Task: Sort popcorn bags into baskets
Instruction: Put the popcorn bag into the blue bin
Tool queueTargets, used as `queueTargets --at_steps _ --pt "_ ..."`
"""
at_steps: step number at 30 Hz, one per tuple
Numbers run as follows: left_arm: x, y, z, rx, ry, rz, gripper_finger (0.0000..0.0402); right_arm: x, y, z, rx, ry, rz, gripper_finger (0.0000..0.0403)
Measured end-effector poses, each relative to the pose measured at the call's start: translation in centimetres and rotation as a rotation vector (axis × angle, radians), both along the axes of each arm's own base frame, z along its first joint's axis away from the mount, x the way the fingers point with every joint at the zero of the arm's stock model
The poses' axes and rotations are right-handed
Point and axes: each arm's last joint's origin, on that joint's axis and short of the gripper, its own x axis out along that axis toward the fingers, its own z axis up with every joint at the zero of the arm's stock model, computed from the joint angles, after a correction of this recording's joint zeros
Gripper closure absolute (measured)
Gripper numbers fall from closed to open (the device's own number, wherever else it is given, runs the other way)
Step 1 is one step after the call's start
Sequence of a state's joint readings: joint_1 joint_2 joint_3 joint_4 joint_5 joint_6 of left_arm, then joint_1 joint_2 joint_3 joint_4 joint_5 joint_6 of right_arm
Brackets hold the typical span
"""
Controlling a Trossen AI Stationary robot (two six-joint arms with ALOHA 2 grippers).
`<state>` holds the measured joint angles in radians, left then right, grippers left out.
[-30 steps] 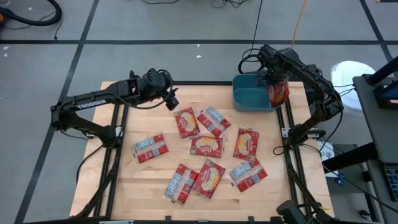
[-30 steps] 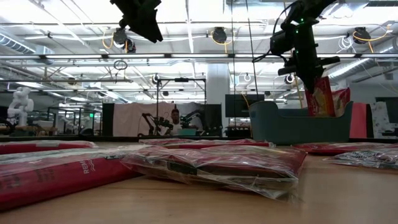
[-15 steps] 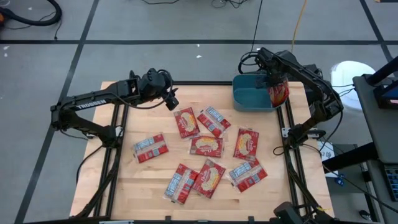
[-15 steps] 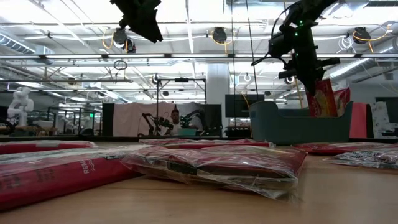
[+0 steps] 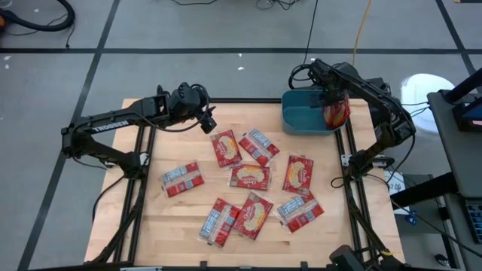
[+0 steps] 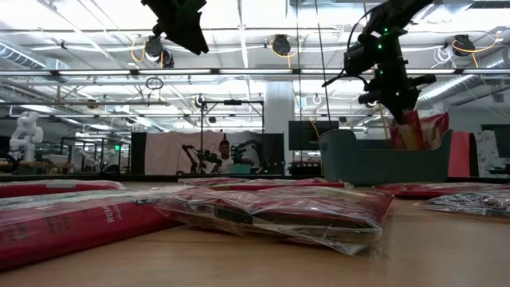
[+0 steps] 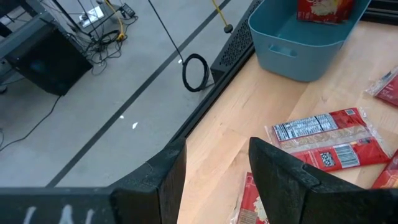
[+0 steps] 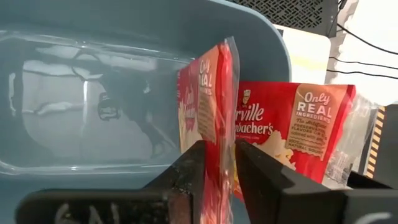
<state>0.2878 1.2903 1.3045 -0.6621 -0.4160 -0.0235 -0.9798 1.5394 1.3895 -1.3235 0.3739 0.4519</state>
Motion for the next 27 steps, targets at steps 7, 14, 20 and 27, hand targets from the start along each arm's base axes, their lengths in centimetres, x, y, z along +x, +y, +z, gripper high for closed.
queueTargets --at_steps 7,14,20,27 --pt "0.00 0.00 0.00 0.001 0.001 -0.001 0.0222 -0.02 -0.06 0.01 -0.016 0.012 -0.007 0.0309" --pt "0.00 0.00 0.01 0.001 0.001 -0.001 0.0222 -0.07 -0.08 0.03 -0.027 0.029 -0.008 0.0310" --pt "0.00 0.00 0.01 0.001 0.001 -0.001 0.0222 0.03 -0.06 0.07 -0.050 0.048 -0.014 0.0317" --pt "0.00 0.00 0.01 0.000 0.000 0.000 0.0222 0.09 -0.20 0.09 -0.077 0.043 -0.035 0.0342"
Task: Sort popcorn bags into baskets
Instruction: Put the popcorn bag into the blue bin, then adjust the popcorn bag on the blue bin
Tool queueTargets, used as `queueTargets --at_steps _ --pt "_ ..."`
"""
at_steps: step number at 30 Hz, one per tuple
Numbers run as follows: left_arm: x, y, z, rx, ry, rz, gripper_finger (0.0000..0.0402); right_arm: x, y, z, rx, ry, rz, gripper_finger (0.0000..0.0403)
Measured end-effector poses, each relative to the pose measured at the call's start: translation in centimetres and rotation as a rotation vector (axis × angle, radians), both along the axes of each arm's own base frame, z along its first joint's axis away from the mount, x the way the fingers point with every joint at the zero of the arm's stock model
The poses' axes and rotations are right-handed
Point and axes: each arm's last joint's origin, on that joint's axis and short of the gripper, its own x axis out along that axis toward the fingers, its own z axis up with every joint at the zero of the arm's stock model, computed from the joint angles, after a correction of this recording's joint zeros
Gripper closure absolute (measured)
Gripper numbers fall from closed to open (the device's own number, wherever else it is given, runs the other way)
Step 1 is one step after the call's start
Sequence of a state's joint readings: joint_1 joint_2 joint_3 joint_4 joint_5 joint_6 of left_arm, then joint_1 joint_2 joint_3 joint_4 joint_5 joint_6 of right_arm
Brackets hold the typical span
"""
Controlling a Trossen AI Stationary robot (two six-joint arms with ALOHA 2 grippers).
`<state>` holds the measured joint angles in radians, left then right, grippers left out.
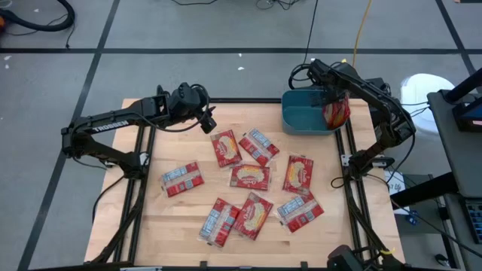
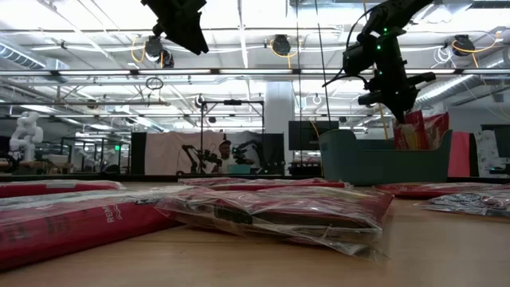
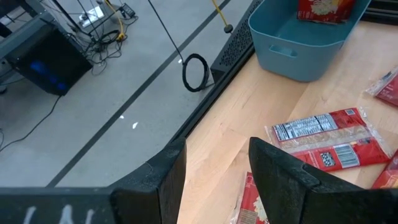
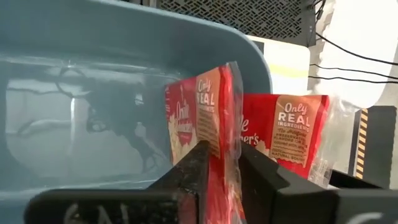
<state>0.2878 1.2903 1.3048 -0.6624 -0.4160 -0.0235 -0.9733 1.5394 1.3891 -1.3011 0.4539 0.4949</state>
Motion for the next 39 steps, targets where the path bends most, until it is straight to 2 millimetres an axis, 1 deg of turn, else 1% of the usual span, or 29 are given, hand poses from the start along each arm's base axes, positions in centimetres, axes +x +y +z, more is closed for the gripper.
queueTargets --at_steps 13,24,32,37,39 --pt "0.1 -0.1 0.0 -0.020 -0.007 -0.028 0.0222 0.0 -0.4 0.1 -0.084 0.025 -0.043 0.0344" --pt "0.1 -0.1 0.0 -0.030 -0.009 -0.042 0.0222 0.1 -0.7 0.3 -0.163 0.008 -0.092 0.0344" --pt "0.0 0.0 0.0 -0.030 -0.009 -0.036 0.0222 -0.1 -0.4 2.2 -0.308 -0.061 -0.086 0.0344" --pt "-0.2 0.8 0.0 -0.029 -0.010 -0.007 0.0222 0.3 0.2 4.2 -0.428 -0.153 -0.010 0.0344" --pt "-0.4 1.1 0.0 -0.029 -0.010 0.008 0.0222 0.7 0.8 5.1 -0.478 -0.193 0.031 0.0344"
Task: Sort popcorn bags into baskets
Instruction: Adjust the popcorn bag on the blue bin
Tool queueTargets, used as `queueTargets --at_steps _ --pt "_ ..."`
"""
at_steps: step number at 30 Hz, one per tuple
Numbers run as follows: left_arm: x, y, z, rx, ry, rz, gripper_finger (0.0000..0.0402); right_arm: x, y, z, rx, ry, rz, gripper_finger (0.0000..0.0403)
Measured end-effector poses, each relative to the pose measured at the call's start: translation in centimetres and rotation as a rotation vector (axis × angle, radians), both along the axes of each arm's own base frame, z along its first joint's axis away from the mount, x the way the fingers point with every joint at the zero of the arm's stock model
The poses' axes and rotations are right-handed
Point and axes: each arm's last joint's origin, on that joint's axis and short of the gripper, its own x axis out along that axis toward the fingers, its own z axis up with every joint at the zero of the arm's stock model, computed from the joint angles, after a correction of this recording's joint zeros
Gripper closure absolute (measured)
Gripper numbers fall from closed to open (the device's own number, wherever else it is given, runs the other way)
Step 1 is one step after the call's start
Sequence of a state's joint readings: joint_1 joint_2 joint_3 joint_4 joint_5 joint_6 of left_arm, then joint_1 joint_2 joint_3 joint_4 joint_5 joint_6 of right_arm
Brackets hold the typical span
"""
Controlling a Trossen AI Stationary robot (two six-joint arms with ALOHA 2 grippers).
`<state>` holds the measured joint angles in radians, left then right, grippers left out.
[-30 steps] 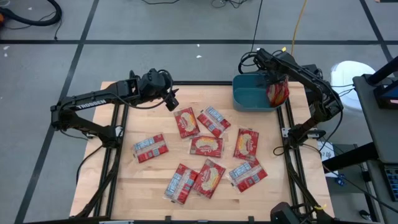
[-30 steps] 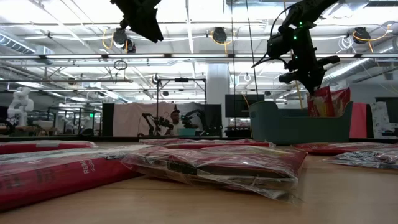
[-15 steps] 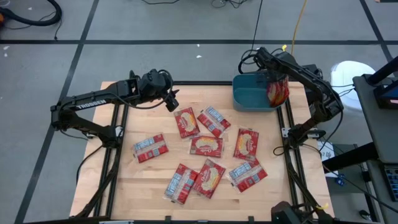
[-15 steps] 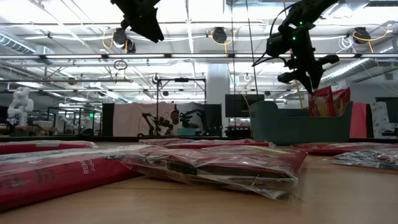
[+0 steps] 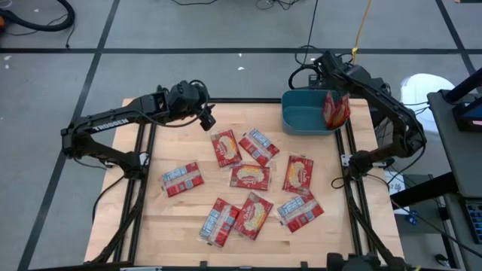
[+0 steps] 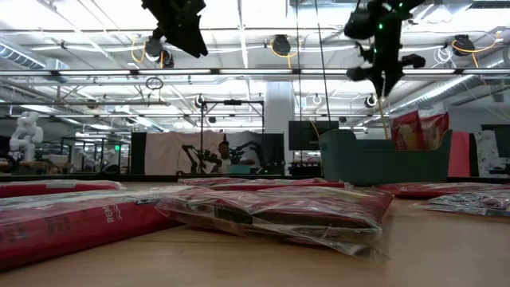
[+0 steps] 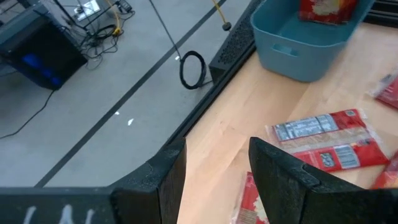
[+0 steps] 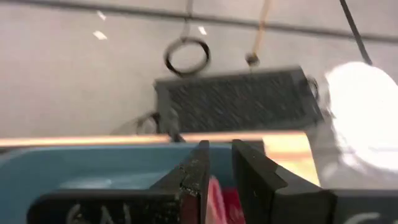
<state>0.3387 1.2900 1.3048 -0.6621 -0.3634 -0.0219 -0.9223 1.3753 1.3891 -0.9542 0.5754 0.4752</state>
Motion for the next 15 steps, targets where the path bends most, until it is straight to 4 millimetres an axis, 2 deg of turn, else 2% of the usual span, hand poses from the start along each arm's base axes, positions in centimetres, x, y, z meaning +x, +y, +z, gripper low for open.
queueTargets --at_steps 4,10,15 --pt "-0.3 0.8 0.0 0.000 0.000 0.031 0.0222 0.8 0.8 0.7 -0.015 -0.041 0.096 0.0344" --pt "-0.8 1.8 0.0 -0.011 -0.005 0.059 0.0222 1.9 0.6 -2.1 0.267 -0.126 0.139 0.0344" --pt "-1.0 2.3 0.0 -0.019 -0.008 0.071 0.0222 3.8 0.9 -3.4 0.356 -0.164 0.200 0.0344"
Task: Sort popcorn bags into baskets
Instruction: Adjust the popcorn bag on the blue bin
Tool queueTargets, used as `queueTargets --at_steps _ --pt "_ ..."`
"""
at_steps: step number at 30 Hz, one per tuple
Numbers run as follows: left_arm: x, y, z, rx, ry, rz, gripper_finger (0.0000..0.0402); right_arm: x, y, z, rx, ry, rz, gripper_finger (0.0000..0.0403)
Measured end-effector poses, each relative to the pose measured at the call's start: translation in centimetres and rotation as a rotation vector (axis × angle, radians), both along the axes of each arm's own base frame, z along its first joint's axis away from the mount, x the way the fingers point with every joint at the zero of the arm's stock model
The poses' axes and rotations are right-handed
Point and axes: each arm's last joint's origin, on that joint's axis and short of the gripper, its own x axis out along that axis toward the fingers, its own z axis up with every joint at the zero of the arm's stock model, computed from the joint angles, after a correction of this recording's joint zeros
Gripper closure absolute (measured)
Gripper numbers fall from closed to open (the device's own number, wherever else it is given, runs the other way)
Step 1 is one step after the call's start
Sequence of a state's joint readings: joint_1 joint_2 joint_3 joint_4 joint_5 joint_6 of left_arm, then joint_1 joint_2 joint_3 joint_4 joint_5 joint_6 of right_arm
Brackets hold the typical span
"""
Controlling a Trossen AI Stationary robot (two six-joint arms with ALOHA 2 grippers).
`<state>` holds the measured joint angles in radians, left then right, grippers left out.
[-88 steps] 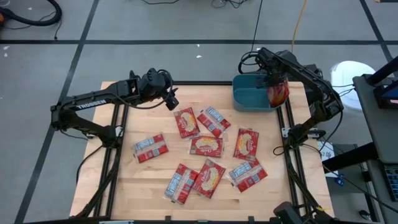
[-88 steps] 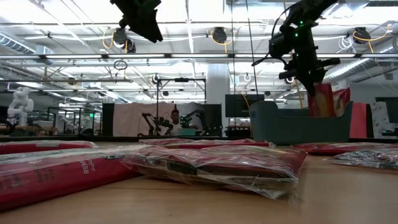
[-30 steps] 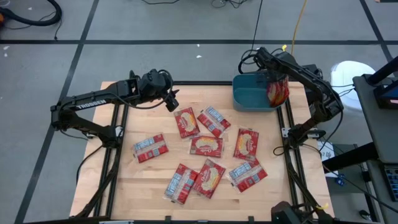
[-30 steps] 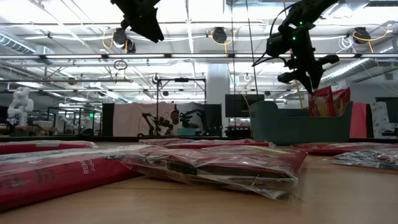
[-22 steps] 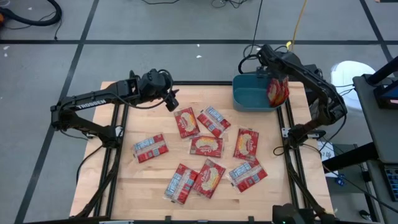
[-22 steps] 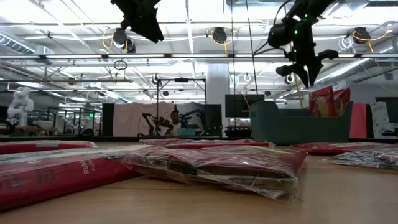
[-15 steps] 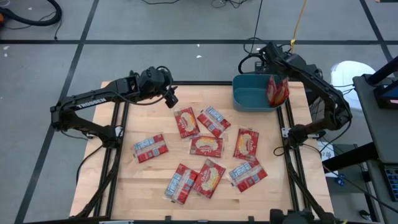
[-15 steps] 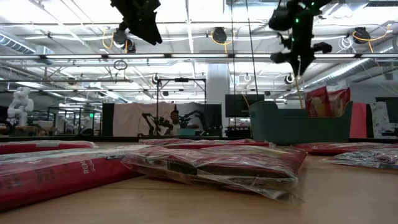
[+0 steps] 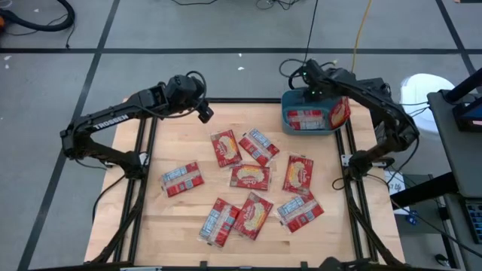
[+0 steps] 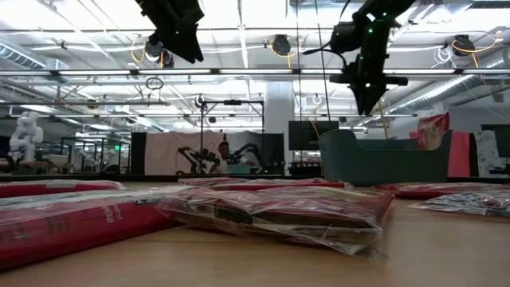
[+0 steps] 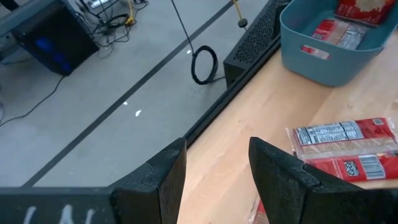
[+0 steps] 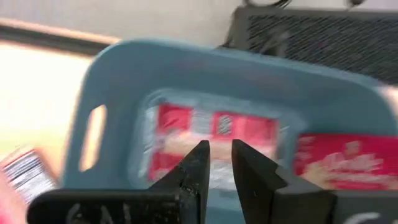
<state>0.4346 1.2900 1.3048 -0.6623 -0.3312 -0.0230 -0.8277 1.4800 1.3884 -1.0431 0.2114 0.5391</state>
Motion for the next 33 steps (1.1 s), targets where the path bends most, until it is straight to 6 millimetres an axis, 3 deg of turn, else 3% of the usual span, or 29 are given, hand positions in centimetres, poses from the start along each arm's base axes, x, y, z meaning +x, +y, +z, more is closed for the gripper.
queueTargets --at_steps 9,16,23,33 --pt "-0.1 0.1 -0.3 -0.028 -0.014 0.027 0.0222 1.8 1.0 -0.9 0.092 -0.054 0.042 0.0329" --pt "-0.1 0.0 -2.4 -0.098 0.006 0.052 0.0222 2.2 0.6 -2.2 0.204 -0.060 0.039 0.0282" --pt "0.0 0.1 -4.3 -0.132 0.007 0.075 0.0222 3.0 -0.9 -4.8 0.254 0.009 0.045 0.0224" --pt "0.1 0.0 -4.3 -0.174 -0.035 0.086 0.0222 5.0 -3.1 -9.5 0.299 0.046 0.101 0.0166"
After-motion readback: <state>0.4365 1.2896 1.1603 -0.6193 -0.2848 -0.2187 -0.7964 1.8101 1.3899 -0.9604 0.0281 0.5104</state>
